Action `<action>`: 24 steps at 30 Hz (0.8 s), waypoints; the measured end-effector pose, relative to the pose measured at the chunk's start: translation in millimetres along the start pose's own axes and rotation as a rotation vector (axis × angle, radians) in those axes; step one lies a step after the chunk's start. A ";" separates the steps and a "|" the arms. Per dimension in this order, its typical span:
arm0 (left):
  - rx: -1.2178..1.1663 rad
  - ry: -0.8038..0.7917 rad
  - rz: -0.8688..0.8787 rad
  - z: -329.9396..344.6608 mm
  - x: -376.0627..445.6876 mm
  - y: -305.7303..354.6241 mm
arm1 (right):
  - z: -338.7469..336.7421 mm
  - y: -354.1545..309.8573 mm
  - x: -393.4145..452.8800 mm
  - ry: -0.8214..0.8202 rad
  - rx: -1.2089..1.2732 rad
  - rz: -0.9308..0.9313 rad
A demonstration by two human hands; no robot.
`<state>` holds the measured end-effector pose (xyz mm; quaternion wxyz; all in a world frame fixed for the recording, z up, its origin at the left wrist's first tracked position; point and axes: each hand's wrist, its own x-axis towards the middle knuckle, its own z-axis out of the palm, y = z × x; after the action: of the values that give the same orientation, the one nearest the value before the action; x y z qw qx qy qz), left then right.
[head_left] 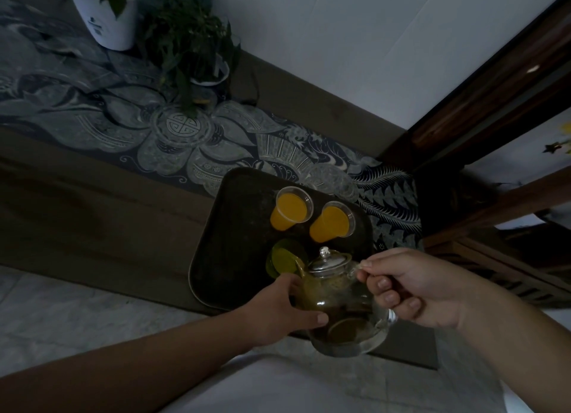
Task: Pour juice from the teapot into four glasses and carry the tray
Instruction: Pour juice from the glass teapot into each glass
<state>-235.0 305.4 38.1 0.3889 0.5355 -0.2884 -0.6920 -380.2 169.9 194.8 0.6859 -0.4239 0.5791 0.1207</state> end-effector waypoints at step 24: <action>0.011 0.016 -0.014 -4.2 -5.4 2.2 | 5.7 -4.1 3.3 -0.026 0.024 0.014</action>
<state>-229.8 308.9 41.6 0.3833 0.5453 -0.2851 -0.6888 -372.6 170.4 193.5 0.6975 -0.4100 0.5745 0.1240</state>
